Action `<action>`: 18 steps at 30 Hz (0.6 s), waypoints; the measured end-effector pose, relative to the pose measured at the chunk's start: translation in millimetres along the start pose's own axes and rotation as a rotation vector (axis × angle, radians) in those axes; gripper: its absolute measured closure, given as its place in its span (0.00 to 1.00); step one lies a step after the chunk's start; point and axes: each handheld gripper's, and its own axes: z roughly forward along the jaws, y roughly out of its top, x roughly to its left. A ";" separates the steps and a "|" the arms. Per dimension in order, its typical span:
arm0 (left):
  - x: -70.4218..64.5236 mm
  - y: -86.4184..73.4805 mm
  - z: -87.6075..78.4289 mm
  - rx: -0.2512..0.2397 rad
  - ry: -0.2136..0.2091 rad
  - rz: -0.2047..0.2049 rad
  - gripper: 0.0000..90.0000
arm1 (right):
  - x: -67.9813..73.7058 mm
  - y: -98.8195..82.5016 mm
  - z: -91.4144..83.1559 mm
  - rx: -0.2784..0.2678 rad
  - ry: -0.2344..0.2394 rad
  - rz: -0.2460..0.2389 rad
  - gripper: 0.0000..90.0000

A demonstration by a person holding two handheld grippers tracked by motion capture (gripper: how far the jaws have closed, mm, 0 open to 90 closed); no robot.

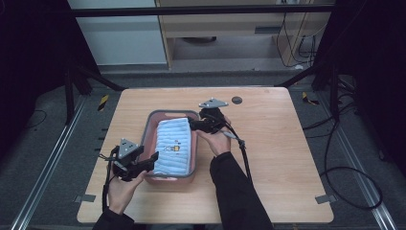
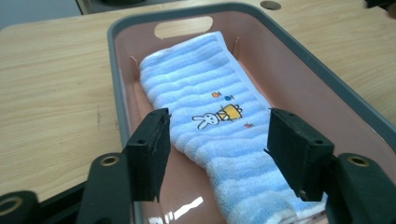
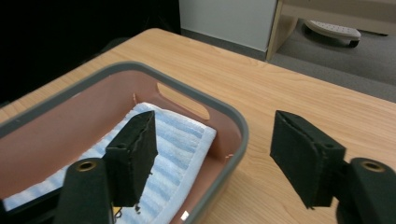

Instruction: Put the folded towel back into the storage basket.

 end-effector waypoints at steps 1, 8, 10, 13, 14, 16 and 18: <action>1.0 0.4 -0.6 -0.003 -0.002 0.001 0.39 | -2.4 -0.2 -5.3 -0.007 0.001 0.003 0.31; 9.1 1.7 -5.6 -0.025 -0.003 0.003 0.32 | -20.7 -12.5 -40.8 -0.033 -0.019 0.018 0.23; 13.0 0.9 -7.0 -0.023 0.005 0.006 0.31 | -26.8 -18.3 -51.2 -0.042 -0.022 0.032 0.22; 19.9 -1.9 -7.9 -0.014 0.017 0.004 0.30 | -36.6 -28.1 -66.3 -0.052 -0.028 0.052 0.21; 22.3 -3.0 -8.1 -0.012 0.025 0.002 0.30 | -40.1 -31.6 -71.2 -0.054 -0.031 0.055 0.21; 27.2 -5.1 -9.0 -0.008 0.035 -0.005 0.29 | -47.0 -39.1 -80.9 -0.056 -0.034 0.068 0.21; 31.5 -6.9 -10.3 -0.007 0.048 -0.011 0.29 | -53.9 -47.2 -90.5 -0.056 -0.052 0.067 0.21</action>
